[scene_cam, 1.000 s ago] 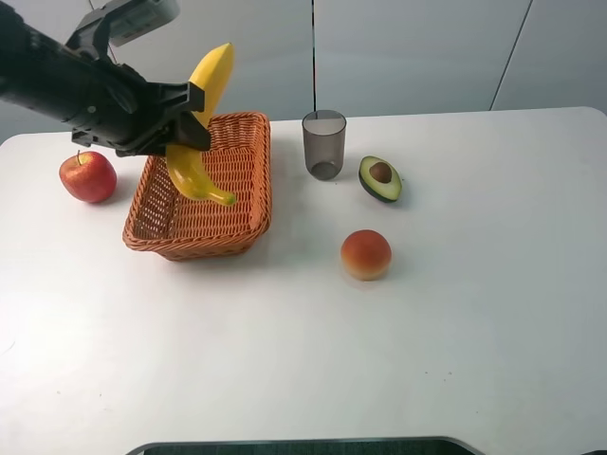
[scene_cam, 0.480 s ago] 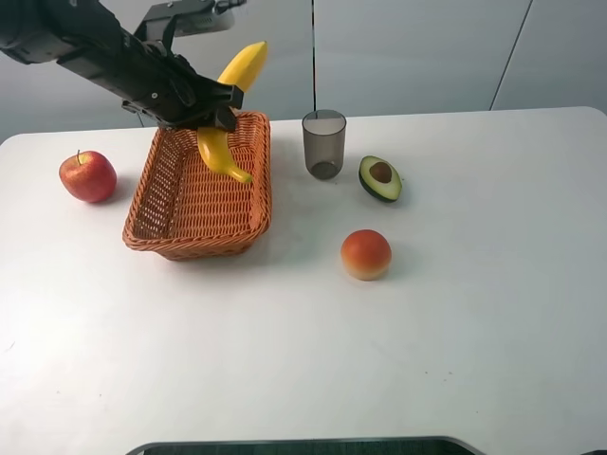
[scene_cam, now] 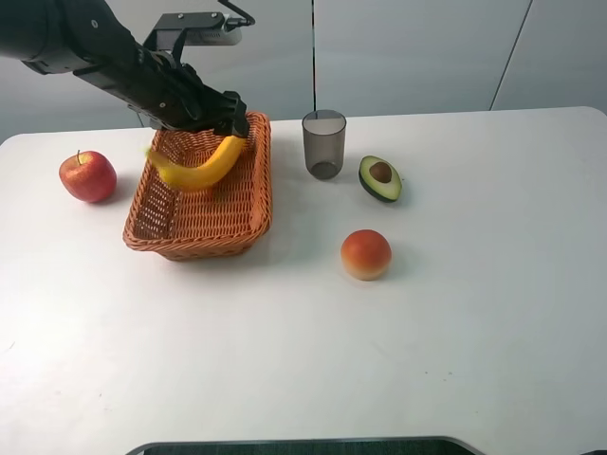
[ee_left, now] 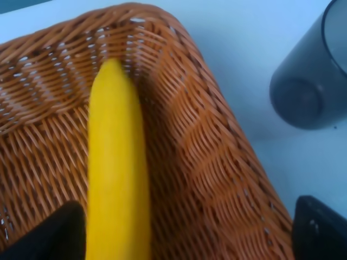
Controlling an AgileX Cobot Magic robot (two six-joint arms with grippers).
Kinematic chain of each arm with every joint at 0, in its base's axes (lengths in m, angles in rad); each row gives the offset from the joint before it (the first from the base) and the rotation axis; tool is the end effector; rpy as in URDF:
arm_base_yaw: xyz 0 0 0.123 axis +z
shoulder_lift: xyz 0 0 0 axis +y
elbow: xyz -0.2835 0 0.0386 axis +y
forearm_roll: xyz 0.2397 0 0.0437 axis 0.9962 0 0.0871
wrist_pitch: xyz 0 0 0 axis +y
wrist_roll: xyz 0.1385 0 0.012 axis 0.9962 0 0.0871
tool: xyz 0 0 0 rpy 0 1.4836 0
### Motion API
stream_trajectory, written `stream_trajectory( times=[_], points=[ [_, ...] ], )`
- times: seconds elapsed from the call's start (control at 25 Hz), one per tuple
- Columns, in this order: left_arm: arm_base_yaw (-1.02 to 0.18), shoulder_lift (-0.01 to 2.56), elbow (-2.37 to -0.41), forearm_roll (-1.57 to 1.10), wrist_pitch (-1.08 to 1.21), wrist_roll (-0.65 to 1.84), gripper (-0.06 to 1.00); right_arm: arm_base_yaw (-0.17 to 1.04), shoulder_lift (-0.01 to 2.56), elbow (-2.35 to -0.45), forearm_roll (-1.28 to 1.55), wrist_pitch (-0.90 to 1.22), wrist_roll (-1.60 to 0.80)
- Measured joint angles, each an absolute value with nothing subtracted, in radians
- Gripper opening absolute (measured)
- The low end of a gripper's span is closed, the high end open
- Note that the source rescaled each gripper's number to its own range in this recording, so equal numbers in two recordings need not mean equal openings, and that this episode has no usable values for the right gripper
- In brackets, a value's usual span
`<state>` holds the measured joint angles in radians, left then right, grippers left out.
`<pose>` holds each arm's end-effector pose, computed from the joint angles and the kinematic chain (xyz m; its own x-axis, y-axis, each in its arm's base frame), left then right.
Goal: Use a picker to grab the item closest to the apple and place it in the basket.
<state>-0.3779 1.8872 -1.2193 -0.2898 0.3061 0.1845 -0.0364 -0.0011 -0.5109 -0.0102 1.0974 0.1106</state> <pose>0.3942 -0.1694 0.1599 -0.7489 0.1983 -0.6323 0.3512 0.9279 -0.1250 0.0260 -0.0022 0.2503 -0.4701 0.1229 -0.8740 0.0946 0.9916 0.0886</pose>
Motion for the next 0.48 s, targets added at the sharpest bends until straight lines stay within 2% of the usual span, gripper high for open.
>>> stream_trajectory(
  times=[0.48],
  points=[
    [-0.371, 1.747, -1.219, -0.283, 0.505, 0.172, 0.96, -0.036, -0.001, -0.511, -0.010, 1.097, 0.111]
  ],
)
